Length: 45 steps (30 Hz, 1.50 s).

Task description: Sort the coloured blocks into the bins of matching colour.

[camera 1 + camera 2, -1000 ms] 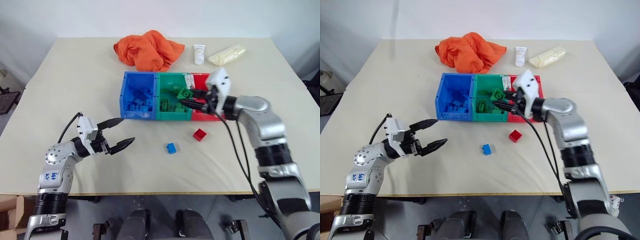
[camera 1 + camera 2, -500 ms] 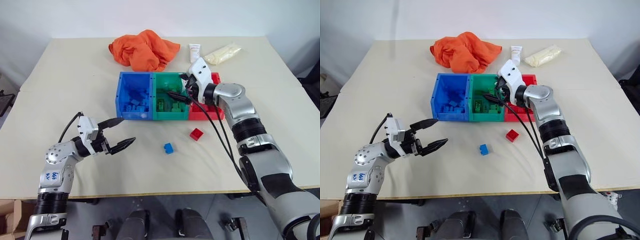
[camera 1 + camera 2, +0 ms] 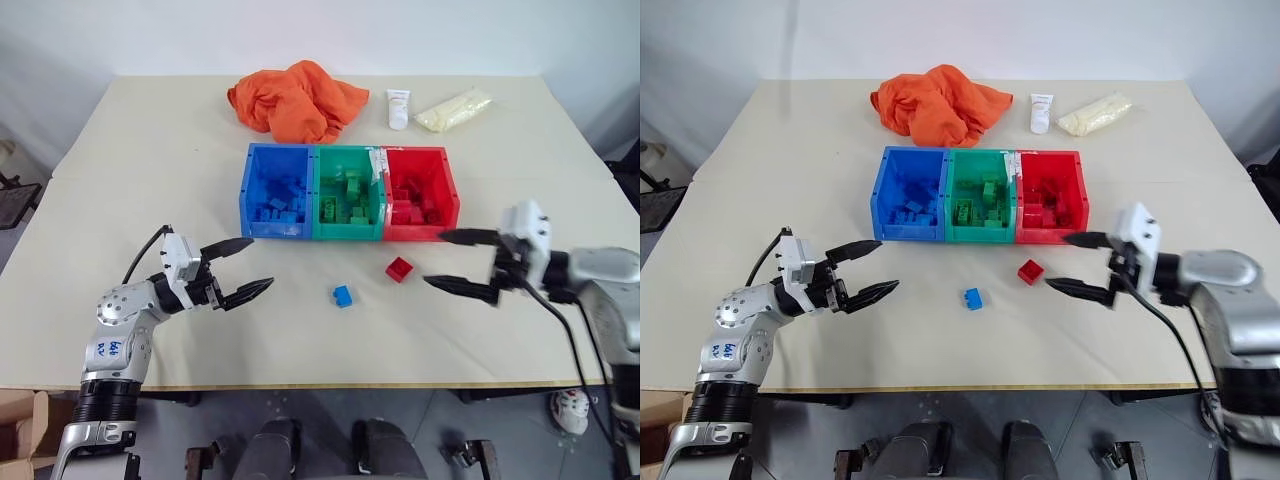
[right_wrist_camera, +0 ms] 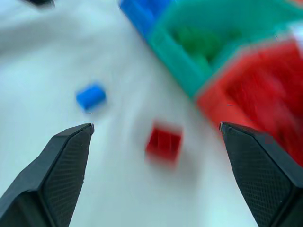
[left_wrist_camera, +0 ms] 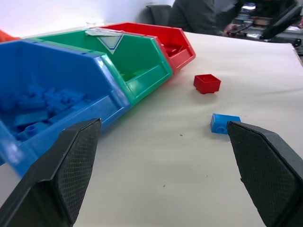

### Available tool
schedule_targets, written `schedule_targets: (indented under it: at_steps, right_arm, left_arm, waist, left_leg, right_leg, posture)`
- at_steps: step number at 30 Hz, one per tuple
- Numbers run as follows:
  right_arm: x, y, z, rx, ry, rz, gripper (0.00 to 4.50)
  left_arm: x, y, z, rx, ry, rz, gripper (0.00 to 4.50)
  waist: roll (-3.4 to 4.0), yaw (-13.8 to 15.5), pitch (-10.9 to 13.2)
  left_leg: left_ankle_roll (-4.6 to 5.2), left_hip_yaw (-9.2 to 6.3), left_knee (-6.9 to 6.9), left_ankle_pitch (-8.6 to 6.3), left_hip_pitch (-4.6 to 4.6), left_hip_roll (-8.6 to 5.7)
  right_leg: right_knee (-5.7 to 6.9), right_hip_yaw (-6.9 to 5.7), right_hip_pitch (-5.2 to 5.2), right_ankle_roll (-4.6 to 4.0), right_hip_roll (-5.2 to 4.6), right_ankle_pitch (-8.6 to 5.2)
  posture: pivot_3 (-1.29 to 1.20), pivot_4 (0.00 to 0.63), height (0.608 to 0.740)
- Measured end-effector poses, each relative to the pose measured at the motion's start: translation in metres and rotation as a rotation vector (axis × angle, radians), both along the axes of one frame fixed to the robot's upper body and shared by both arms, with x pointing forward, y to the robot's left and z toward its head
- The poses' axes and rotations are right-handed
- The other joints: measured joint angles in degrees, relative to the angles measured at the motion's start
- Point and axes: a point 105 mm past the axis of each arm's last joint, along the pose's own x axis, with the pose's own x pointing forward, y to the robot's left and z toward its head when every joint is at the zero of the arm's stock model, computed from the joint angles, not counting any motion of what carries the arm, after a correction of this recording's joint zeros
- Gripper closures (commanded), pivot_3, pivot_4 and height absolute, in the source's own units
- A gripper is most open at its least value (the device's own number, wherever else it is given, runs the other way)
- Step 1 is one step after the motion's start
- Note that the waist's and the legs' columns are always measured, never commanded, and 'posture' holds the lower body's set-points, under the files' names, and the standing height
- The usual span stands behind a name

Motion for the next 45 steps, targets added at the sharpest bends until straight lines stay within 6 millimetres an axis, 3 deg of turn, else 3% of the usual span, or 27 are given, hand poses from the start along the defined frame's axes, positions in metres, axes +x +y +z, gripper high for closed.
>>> schedule_targets:
  at_steps: [5,10,13,15,19,23,32,35,42,45]
  right_arm:
    - [-0.027,-0.043,-0.012,-0.059,0.088,-0.131,0.06]
    - [-0.029,-0.047,-0.005,-0.078,0.069,-0.149,0.06]
    - [-0.019,-0.030,0.004,-0.060,0.017,-0.113,0.06]
    - [-0.006,-0.008,0.005,0.002,-0.026,-0.078,0.06]
    - [0.017,0.040,-0.018,0.117,0.003,-0.011,0.06]
    - [0.041,0.047,-0.027,0.142,-0.001,-0.047,0.06]
    - [0.057,0.061,-0.062,0.126,0.044,-0.070,0.06]
    - [0.063,0.066,-0.061,0.136,0.031,-0.076,0.62]
    - [0.066,0.069,-0.059,0.142,0.008,-0.092,2.96]
    - [0.066,0.070,-0.055,0.142,-0.015,-0.094,3.02]
  left_arm:
    - [0.000,0.001,-0.001,0.003,0.004,-0.009,0.00]
    - [0.003,0.002,-0.002,0.000,0.011,-0.012,0.00]
    - [0.005,0.000,0.002,0.001,0.000,-0.018,0.00]
    - [0.006,0.000,0.005,0.000,-0.013,-0.017,0.00]
    - [0.006,-0.005,0.005,-0.006,-0.015,-0.026,0.00]
    - [0.004,-0.004,0.002,-0.008,-0.008,-0.010,0.00]
    - [-0.004,0.003,0.001,0.006,-0.001,0.023,0.00]
    - [-0.004,0.003,0.001,0.005,0.002,0.028,0.00]
    - [-0.004,0.001,0.004,0.007,-0.010,0.026,0.00]
    - [-0.004,0.001,0.004,0.007,-0.010,0.026,0.00]
  waist:
    - [0.00,0.1,0.0]
    - [0.00,0.0,0.0]
    - [0.00,-0.1,0.0]
    - [-0.14,-0.3,-0.1]
    - [-0.13,-0.4,-0.1]
    - [-0.12,0.0,-0.1]
    - [-0.12,-0.5,-0.1]
    - [-0.12,-0.5,-0.1]
    - [-0.12,-0.4,-0.1]
    - [-0.12,-0.5,-0.1]
  left_leg:
    - [0.03,0.12,0.02,0.00,0.04,0.01]
    - [0.03,0.12,0.03,0.00,0.07,0.02]
    - [0.03,0.09,0.05,0.01,0.06,0.03]
    - [0.01,0.06,0.05,0.00,0.10,0.06]
    - [0.01,0.05,0.02,0.00,0.07,0.04]
    - [0.02,-0.03,0.06,0.01,0.02,-0.05]
    - [0.01,-0.02,0.02,0.01,0.03,-0.01]
    - [0.01,-0.02,0.04,0.01,0.04,-0.01]
    - [0.01,-0.03,0.04,0.01,0.04,-0.02]
    - [0.01,-0.03,0.03,0.01,0.04,-0.02]
  right_leg:
    - [-0.01,0.03,0.05,0.00,0.01,0.00]
    - [-0.01,0.05,0.06,0.00,0.02,0.00]
    - [-0.02,0.03,0.06,0.00,0.02,0.00]
    - [-0.01,0.02,0.09,0.00,0.04,0.00]
    - [0.01,0.03,0.00,0.00,0.03,0.00]
    - [0.01,0.02,0.00,0.01,-0.02,0.00]
    - [0.04,0.03,-0.03,0.01,0.01,0.00]
    - [0.06,0.04,-0.04,0.00,0.01,0.00]
    - [0.06,0.03,-0.04,0.01,0.01,0.00]
    - [0.06,0.03,-0.04,0.00,0.01,0.00]
  posture:
    - [0.00,0.150,0.740]
    - [0.00,0.150,0.740]
    - [0.00,0.150,0.740]
    - [0.00,0.150,0.740]
    - [0.00,0.150,0.740]
    - [0.00,0.150,0.740]
    - [0.00,0.150,0.740]
    - [0.00,0.150,0.740]
    - [0.00,0.150,0.740]
    - [0.00,0.150,0.740]
